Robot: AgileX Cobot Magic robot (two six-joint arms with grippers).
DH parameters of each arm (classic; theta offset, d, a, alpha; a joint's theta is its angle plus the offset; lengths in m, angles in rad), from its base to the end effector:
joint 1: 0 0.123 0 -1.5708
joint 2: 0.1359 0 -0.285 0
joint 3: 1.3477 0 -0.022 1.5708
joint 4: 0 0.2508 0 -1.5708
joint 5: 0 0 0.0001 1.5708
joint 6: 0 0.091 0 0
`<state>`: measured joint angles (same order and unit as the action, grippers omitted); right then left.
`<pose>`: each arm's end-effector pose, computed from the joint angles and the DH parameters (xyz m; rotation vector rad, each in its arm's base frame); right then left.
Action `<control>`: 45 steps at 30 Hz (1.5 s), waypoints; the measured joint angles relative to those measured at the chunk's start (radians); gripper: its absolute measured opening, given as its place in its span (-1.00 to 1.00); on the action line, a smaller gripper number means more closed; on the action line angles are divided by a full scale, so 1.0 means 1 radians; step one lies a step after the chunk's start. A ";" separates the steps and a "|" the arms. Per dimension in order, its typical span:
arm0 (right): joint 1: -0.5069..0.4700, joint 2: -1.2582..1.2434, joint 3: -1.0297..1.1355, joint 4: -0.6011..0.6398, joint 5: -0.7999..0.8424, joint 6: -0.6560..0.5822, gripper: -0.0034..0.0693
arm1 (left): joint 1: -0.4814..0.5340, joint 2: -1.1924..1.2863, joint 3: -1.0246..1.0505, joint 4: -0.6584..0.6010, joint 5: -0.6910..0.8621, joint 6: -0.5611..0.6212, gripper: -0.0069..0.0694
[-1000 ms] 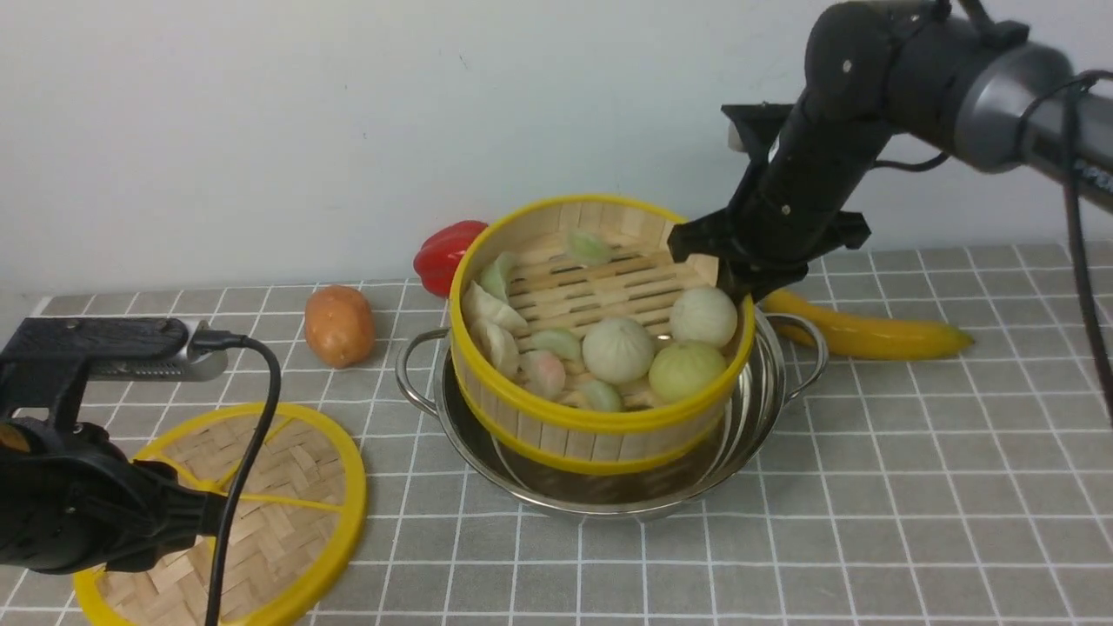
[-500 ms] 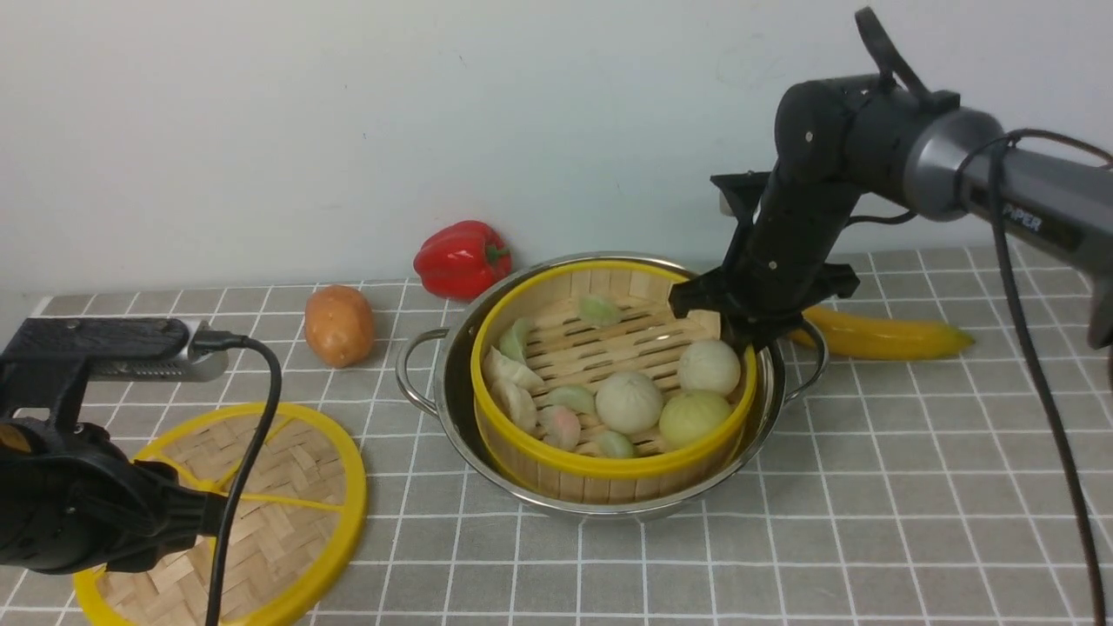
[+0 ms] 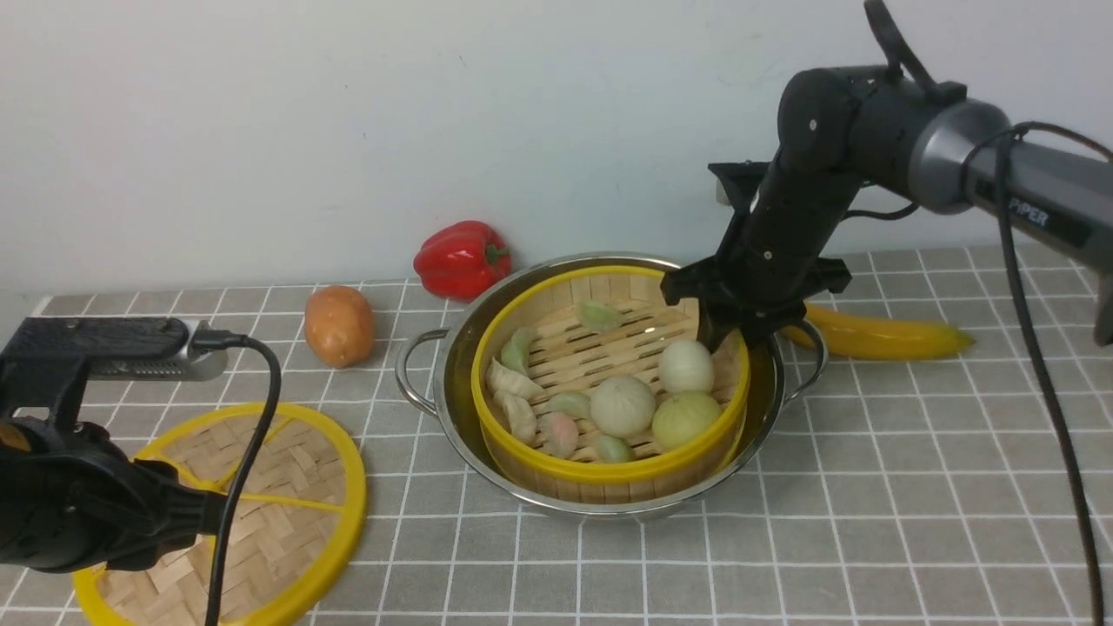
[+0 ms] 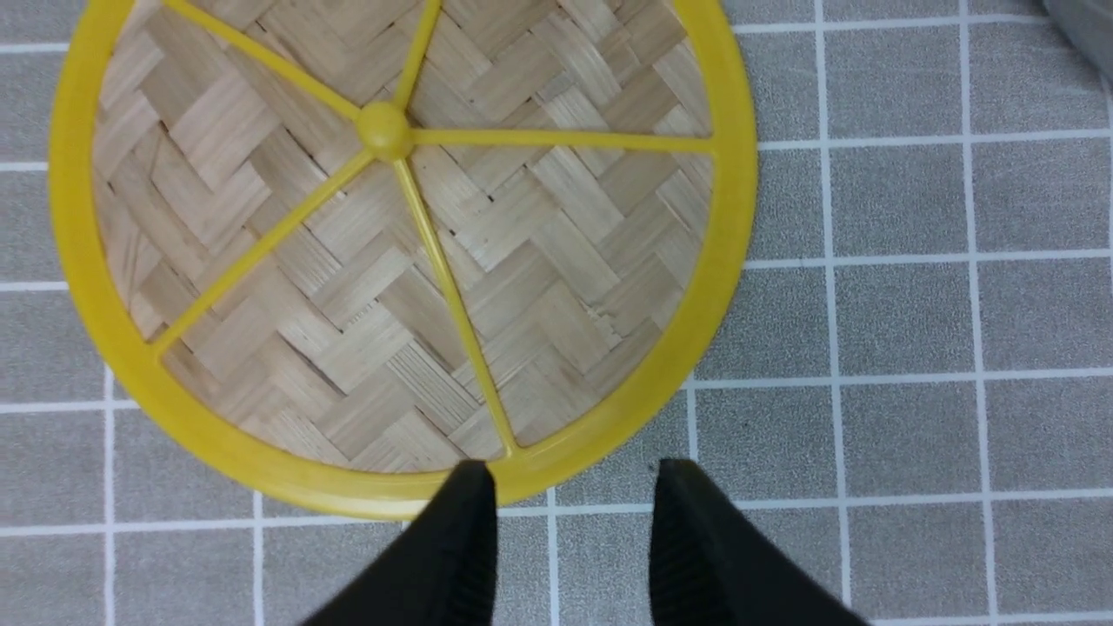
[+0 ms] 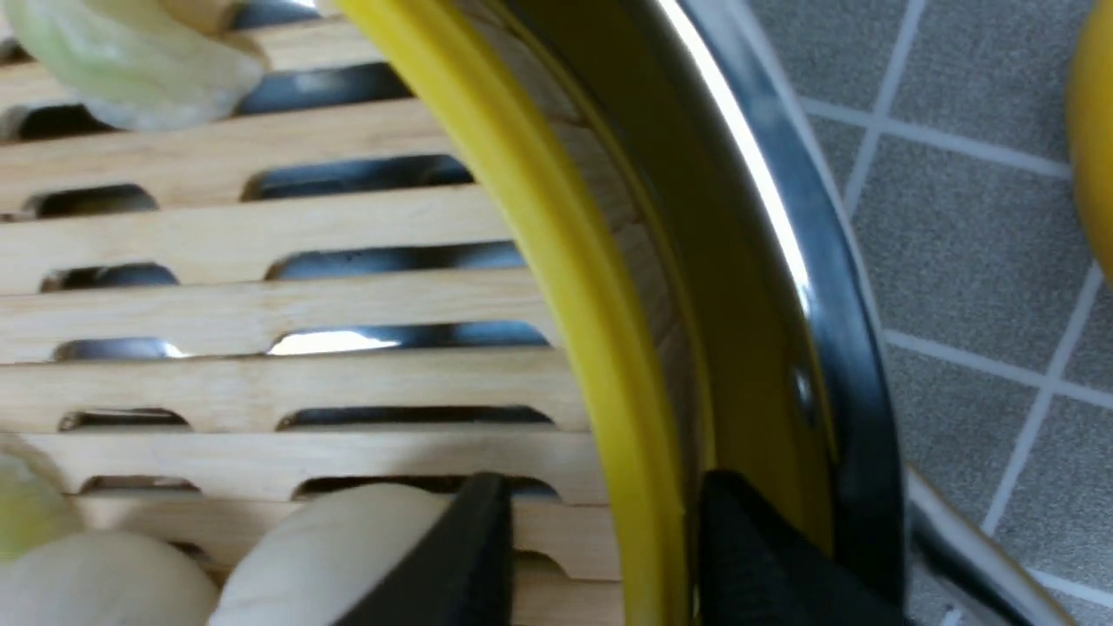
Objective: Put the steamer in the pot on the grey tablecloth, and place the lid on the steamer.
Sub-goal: 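Place the bamboo steamer basket of food into the steel pot with the right gripper, then grasp the bamboo steamer lid lying on the table by its centre knob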
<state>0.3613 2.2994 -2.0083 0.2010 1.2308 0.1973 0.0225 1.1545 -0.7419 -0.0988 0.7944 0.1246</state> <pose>0.4425 0.1855 0.1902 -0.1670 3.0411 0.3421 0.2056 -0.0018 0.2559 0.0658 2.6843 -0.0705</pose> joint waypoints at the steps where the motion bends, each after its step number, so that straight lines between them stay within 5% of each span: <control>1: 0.000 -0.003 0.000 0.000 0.000 0.000 0.05 | 0.000 0.000 0.000 0.000 -0.012 0.000 -0.18; 11: 0.000 -0.153 0.000 -0.010 0.001 -0.070 0.15 | 0.000 0.012 -0.001 0.004 -0.148 0.000 -0.18; 33: 0.000 -1.321 0.145 -0.029 -0.005 -0.121 0.15 | 0.003 0.373 -0.052 0.304 -0.376 -0.261 -0.18; 45: 0.000 -1.515 0.159 -0.049 -0.004 -0.121 0.15 | 0.003 0.461 -0.064 0.308 -0.401 -0.266 -0.18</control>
<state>0.3613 0.7846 -1.8489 0.1515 1.2272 0.0767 0.0258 1.6158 -0.8059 0.2095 0.3930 -0.1411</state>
